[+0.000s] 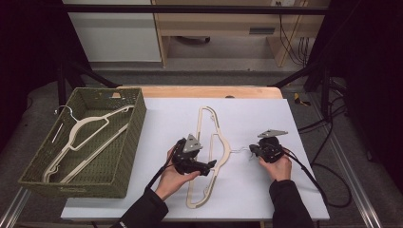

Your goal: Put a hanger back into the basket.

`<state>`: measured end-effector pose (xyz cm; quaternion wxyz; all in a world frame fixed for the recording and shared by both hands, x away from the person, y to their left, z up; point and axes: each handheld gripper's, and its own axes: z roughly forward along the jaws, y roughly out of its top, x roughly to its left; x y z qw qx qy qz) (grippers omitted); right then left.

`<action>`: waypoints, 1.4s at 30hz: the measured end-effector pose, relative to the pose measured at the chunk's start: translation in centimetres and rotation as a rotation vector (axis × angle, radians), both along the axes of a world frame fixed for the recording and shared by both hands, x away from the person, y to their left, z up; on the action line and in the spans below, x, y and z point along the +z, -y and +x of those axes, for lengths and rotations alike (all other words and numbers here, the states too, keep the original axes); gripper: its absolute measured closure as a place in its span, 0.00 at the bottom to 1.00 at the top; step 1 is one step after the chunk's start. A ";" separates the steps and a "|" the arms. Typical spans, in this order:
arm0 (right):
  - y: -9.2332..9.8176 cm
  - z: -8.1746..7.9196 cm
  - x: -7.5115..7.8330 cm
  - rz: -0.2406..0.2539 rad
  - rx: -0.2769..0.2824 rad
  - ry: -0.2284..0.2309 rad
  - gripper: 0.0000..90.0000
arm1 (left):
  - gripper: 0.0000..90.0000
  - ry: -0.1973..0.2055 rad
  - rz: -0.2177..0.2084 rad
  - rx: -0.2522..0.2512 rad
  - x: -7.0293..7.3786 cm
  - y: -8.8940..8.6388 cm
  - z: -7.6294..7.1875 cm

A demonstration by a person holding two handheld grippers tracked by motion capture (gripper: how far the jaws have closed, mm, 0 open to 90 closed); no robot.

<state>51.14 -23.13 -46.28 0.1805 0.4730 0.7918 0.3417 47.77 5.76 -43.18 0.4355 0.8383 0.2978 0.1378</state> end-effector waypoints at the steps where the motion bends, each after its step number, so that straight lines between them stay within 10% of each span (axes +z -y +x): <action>1: -0.1 -0.1 0.2 -0.005 0.001 0.009 0.99 | 0.17 -0.005 0.006 0.001 -0.2 0.5 0.3; 17: -0.1 -0.9 1.8 0.006 0.017 0.052 0.99 | 0.35 -0.106 0.104 -0.032 -3.6 5.5 3.0; 42: -0.7 -1.8 3.4 0.000 0.030 0.092 0.99 | 0.77 -0.176 0.105 -0.016 -3.9 6.0 3.1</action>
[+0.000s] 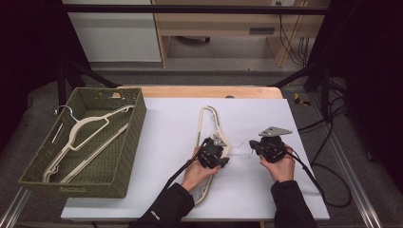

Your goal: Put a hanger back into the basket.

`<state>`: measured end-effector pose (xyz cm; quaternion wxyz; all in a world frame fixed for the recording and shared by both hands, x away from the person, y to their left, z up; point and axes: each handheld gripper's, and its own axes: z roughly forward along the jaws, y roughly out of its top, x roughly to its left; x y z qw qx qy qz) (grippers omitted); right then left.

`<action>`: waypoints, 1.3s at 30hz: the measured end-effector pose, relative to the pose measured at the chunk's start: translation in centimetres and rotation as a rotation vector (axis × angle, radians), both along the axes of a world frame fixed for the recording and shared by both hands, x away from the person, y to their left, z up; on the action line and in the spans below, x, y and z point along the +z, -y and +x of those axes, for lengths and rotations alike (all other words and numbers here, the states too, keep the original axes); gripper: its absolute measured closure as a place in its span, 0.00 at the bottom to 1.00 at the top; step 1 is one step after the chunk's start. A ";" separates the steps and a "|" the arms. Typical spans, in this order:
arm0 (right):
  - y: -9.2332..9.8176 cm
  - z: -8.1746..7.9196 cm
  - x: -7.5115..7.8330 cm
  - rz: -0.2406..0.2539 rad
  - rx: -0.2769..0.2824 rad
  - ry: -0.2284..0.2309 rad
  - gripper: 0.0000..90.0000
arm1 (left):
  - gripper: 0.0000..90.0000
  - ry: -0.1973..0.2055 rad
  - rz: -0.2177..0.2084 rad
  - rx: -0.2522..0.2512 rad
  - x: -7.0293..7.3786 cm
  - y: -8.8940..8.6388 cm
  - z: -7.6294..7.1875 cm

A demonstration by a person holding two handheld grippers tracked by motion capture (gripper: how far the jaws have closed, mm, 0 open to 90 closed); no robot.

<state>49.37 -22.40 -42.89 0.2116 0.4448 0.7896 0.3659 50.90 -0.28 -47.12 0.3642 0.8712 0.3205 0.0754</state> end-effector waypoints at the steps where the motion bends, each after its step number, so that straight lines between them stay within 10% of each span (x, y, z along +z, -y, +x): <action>1: 0.2 0.0 0.0 -0.003 0.020 0.017 0.99 | 0.77 -0.001 0.001 0.004 0.1 0.0 0.0; 19: 2.7 -3.2 5.1 0.252 0.049 0.267 0.20 | 0.83 0.077 0.002 0.074 4.1 -3.1 -1.9; 39: 3.0 -3.5 4.3 0.238 0.052 0.240 0.06 | 0.90 0.142 -0.044 0.259 7.2 -9.8 -1.7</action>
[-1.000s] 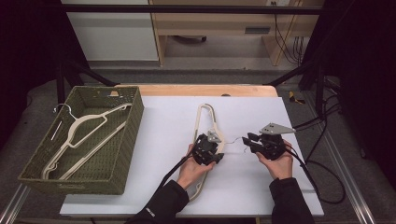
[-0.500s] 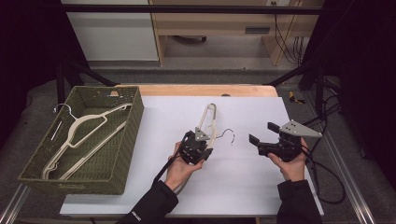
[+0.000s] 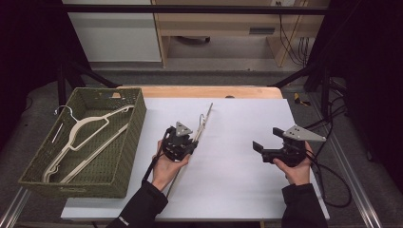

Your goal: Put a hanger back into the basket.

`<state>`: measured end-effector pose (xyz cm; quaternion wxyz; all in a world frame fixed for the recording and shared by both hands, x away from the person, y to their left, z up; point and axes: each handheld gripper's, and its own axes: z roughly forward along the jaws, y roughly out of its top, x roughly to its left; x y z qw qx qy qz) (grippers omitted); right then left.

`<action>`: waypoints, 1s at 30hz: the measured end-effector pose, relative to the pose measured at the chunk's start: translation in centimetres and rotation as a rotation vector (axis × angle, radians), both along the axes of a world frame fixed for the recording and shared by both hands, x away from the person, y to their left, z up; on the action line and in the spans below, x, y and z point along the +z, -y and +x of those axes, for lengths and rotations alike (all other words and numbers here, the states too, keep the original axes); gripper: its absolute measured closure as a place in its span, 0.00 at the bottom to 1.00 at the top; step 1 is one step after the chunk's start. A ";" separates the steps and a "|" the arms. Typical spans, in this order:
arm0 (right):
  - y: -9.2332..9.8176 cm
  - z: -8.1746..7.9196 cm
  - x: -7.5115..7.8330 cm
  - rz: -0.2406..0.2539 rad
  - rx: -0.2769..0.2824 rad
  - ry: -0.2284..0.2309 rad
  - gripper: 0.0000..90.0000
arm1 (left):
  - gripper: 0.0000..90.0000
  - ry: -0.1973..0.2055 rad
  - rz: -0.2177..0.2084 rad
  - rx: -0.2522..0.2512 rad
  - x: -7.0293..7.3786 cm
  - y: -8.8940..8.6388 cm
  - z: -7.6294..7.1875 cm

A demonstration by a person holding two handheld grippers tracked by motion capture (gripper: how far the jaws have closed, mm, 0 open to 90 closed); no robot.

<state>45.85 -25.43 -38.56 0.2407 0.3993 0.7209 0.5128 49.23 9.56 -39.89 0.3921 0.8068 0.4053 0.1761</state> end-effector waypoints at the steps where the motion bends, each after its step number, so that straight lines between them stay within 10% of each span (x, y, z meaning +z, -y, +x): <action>1: 0.0 0.0 0.0 -0.007 0.001 0.001 0.06 | 0.90 0.001 -0.009 0.017 0.0 -0.3 0.1; 11: -0.2 -0.3 -0.1 -0.013 0.006 -0.006 0.06 | 0.95 0.015 -0.077 0.039 1.2 -3.3 -0.5; 17: 0.0 -0.8 0.1 0.000 0.016 0.003 0.06 | 0.95 0.063 -0.130 -0.043 3.5 -5.4 -2.0; 30: 0.1 -1.4 0.5 0.008 0.020 0.018 0.05 | 0.95 0.152 -0.106 -0.172 9.9 -8.8 -4.6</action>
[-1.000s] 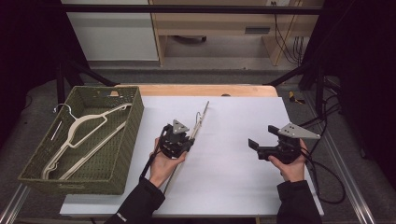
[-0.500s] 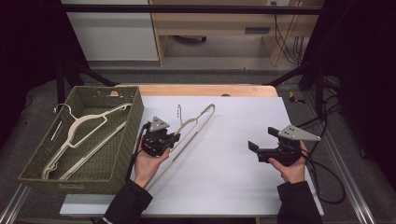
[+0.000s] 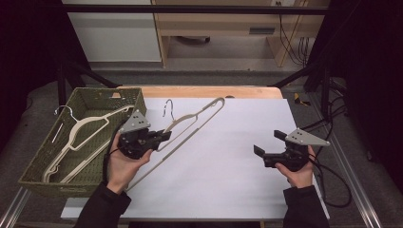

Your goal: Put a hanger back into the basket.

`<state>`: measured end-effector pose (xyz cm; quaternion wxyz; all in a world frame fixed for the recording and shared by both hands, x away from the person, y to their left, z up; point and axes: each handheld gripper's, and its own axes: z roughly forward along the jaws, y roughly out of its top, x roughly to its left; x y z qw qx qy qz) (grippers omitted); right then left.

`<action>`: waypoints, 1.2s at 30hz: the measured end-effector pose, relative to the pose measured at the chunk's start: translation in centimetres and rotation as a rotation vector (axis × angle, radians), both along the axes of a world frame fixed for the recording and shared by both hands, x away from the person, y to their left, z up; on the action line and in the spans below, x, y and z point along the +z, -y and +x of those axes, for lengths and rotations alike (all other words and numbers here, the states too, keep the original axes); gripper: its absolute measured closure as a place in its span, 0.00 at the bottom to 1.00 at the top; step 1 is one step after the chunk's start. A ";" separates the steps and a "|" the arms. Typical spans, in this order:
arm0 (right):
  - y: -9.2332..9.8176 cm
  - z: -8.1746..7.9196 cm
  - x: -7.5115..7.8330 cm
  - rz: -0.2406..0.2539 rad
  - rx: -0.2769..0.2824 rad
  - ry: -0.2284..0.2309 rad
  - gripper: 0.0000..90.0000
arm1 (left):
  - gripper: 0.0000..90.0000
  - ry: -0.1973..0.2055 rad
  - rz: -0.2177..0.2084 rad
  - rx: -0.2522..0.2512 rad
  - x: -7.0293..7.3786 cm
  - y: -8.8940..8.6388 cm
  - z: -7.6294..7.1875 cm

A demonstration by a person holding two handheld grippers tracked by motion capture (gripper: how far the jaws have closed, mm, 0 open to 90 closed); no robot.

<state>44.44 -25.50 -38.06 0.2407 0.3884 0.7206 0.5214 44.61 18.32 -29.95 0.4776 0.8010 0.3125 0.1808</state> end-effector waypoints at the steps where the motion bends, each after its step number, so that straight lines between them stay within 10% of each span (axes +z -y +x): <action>1: 0.0 0.0 0.0 0.005 -0.003 0.000 0.05 | 0.95 0.001 -0.004 -0.002 0.5 -0.3 0.0; 14: 0.3 0.0 -0.1 -0.015 0.000 0.009 0.04 | 0.95 0.042 0.027 -0.035 4.4 -4.7 0.4; 36: -0.1 -0.2 -0.2 -0.011 0.007 0.006 0.03 | 0.95 0.053 0.078 0.053 4.9 -14.7 3.3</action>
